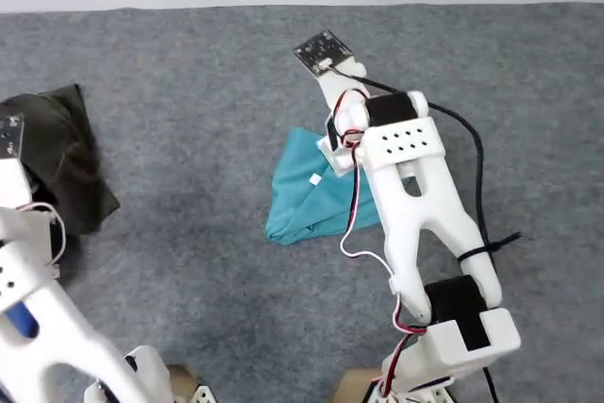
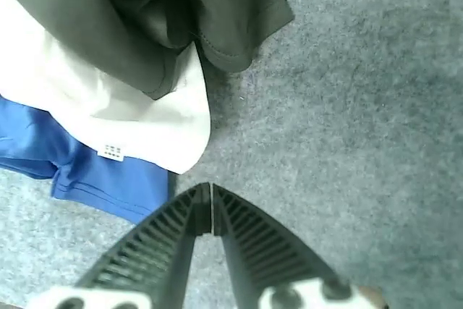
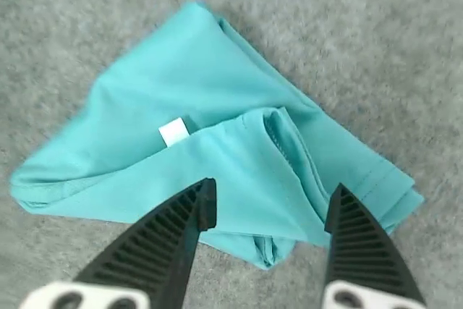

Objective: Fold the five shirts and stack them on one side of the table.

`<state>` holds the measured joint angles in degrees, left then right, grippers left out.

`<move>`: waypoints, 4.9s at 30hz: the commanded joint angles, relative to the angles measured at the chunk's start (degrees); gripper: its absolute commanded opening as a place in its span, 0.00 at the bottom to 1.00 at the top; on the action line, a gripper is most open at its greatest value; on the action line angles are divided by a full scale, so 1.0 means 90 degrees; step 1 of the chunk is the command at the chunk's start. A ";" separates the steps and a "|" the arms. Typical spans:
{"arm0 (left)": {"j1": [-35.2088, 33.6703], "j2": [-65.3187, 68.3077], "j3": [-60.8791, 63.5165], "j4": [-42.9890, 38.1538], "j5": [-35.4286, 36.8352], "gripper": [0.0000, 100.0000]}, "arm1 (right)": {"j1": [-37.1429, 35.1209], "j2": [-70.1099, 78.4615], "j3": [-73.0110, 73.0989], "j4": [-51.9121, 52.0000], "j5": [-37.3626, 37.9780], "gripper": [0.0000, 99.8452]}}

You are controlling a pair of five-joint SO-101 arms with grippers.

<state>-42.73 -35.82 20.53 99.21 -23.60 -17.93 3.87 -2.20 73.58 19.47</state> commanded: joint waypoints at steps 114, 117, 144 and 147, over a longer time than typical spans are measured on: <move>-0.0020 -0.0703 0.0923 -0.0049 0.0000 0.00 | 0.0640 0.1118 -0.1035 0.1343 0.3341 0.10; -0.0020 -0.0703 0.0923 -0.0049 0.0000 0.00 | 0.0396 0.1656 -0.1055 0.0601 0.3302 0.07; -0.0020 -0.0703 0.0923 -0.0088 -0.0020 0.00 | -0.0855 0.2525 -0.1455 -0.1236 0.2676 0.07; -0.0020 -0.0703 0.0923 -0.0088 -0.0020 0.00 | -0.0581 0.2535 -0.1846 -0.1021 0.2667 0.07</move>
<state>-42.90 -40.92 29.14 98.95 -23.60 -25.93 29.54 -13.71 62.77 44.09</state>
